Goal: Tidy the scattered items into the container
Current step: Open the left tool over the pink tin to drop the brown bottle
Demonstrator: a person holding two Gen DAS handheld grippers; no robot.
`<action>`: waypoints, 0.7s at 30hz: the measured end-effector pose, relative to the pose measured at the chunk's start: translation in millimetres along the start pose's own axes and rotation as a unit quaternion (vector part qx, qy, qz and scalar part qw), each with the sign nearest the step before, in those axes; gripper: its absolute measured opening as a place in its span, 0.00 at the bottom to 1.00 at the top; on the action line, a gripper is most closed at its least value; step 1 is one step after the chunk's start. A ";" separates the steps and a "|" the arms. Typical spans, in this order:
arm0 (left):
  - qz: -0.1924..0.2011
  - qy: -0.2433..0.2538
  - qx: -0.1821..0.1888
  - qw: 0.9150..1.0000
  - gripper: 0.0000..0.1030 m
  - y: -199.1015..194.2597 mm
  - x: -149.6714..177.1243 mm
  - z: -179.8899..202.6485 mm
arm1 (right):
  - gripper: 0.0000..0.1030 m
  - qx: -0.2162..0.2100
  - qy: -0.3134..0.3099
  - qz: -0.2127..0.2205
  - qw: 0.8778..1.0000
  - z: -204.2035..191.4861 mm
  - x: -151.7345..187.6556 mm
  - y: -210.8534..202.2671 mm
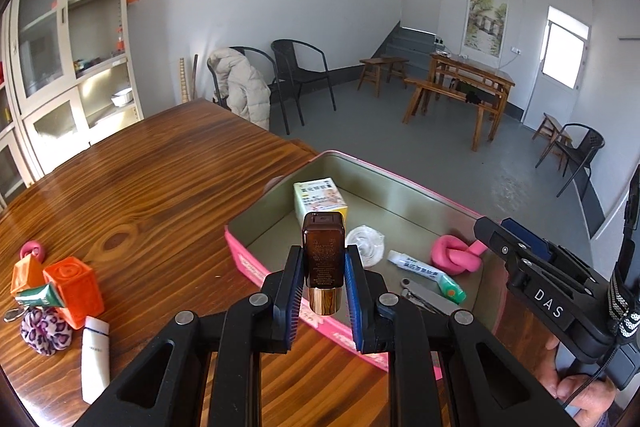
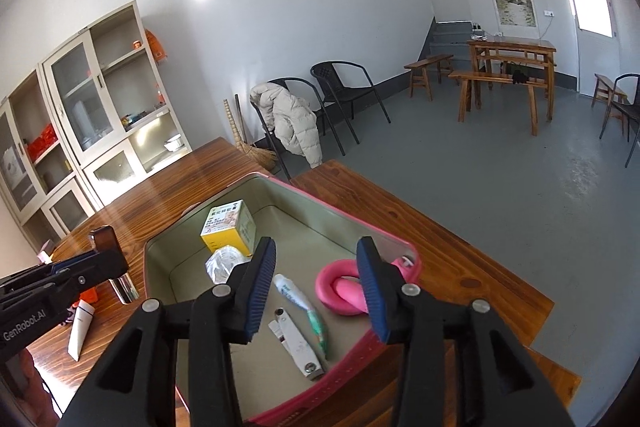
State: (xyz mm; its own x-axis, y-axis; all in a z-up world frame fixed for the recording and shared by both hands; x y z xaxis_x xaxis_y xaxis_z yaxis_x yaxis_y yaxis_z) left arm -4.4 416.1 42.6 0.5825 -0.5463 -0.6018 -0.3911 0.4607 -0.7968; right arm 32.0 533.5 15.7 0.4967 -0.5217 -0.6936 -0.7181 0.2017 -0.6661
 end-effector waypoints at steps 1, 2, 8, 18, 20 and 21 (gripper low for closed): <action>-0.001 0.001 0.003 1.000 0.20 2.1 -1.0 2.7 | 0.45 0.001 0.003 0.001 1.000 2.8 -0.5 -0.5; -0.003 0.001 0.006 1.000 0.20 4.1 -1.4 5.7 | 0.45 0.002 0.007 0.002 1.000 5.2 -1.0 -1.1; -0.009 0.005 0.027 1.000 0.20 14.8 -5.3 20.4 | 0.45 0.011 0.019 0.012 1.000 14.6 -4.2 -6.0; -0.012 0.008 0.100 0.995 0.37 16.3 -8.2 36.5 | 0.45 0.017 0.026 0.014 0.999 16.7 -4.9 -5.7; 0.000 -0.006 0.090 0.996 0.64 12.5 -9.1 26.8 | 0.45 0.016 0.028 0.012 0.999 16.4 -4.9 -4.4; 0.007 -0.013 0.084 0.996 0.66 9.9 -9.2 21.3 | 0.45 0.015 0.028 0.012 0.999 15.6 -4.5 -4.4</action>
State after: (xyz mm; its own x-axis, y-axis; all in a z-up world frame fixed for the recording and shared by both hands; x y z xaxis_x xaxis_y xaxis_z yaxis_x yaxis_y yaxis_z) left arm 1.6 440.6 41.4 0.5975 -0.5219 -0.6088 -0.2750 0.5798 -0.7670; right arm 40.5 547.9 17.5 0.4518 -0.5612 -0.6935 -0.7139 0.2386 -0.6583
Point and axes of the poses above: each gripper's, at about its wrist camera, not at the fingertips, and y roughly the way its jaws point, z to its right, x to its underside, the point moved 10 cm from there along y, roughly the way its jaws point, and after that the axes turned 13 degrees about -z, right-handed, at the moved point
